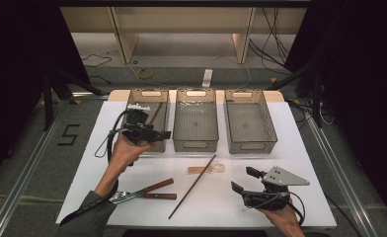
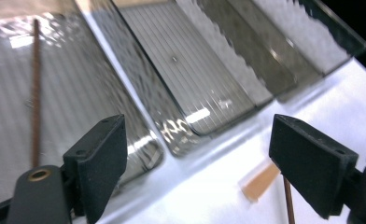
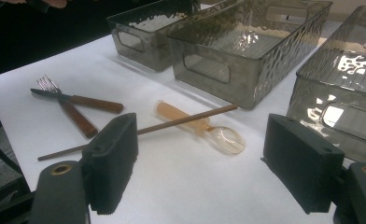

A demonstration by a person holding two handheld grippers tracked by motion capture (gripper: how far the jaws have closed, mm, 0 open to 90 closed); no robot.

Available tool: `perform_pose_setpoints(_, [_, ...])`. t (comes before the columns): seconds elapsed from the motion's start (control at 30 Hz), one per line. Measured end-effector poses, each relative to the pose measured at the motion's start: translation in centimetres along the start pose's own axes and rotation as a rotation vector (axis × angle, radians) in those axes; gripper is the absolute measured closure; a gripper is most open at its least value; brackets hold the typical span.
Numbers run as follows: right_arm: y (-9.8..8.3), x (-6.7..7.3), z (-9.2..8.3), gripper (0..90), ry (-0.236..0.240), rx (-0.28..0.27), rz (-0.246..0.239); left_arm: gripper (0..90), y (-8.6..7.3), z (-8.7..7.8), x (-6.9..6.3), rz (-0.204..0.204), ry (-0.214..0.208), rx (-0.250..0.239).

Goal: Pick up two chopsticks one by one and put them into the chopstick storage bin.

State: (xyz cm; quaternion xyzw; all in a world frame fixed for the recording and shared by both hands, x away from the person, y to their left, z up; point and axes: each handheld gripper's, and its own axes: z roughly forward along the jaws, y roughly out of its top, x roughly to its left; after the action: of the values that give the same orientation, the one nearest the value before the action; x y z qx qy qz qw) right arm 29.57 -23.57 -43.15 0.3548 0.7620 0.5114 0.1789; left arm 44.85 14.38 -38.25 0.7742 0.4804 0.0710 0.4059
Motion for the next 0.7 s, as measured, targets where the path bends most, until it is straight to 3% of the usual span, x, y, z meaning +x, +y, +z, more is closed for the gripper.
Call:
perform_pose_setpoints(0.27, [0.0,0.0,0.0,27.0,-0.004,0.004,-0.002,18.5,-1.8,1.4,-2.9,0.056,-0.014,0.073])
perform_pose_setpoints(0.57, [0.0,0.0,0.0,27.0,-0.004,0.007,-0.004,18.5,-3.8,2.0,-5.1,0.093,-0.04,0.118])
perform_pose_setpoints(0.7, [0.0,0.1,0.0,27.0,-0.004,0.006,-0.004,18.5,-4.5,2.9,-5.8,0.111,-0.045,0.161])
